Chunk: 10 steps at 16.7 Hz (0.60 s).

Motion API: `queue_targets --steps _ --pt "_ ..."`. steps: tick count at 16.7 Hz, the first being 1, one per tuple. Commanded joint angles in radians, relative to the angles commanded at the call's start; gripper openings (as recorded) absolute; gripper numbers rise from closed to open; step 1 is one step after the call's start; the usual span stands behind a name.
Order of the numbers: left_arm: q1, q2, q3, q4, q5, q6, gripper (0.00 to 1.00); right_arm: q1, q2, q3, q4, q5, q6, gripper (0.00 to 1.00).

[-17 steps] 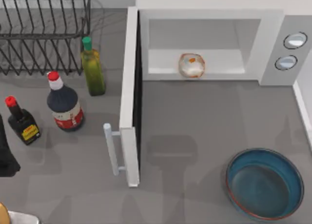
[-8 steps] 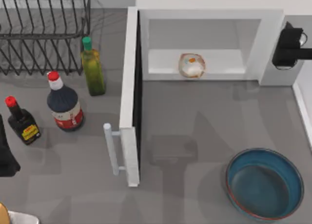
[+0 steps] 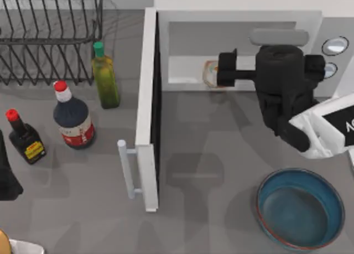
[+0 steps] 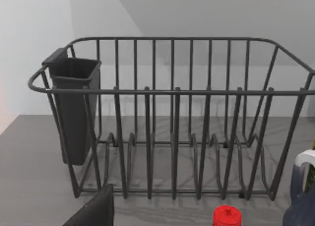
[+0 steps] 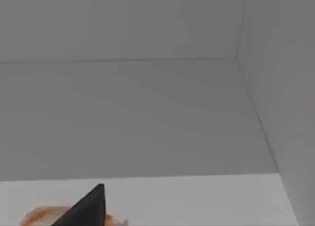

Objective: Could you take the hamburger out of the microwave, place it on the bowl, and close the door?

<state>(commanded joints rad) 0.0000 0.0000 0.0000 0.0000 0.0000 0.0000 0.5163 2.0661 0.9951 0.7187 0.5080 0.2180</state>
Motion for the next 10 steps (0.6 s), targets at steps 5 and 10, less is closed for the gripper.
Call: queue_targets --steps 5,10 --pt "0.0 0.0 0.0 0.0 0.0 0.0 1.0 0.085 0.342 0.163 0.118 0.083 0.036 1.0" --pt "0.0 0.0 0.0 0.0 0.0 0.0 1.0 0.116 0.468 0.223 0.161 0.114 0.049 1.0"
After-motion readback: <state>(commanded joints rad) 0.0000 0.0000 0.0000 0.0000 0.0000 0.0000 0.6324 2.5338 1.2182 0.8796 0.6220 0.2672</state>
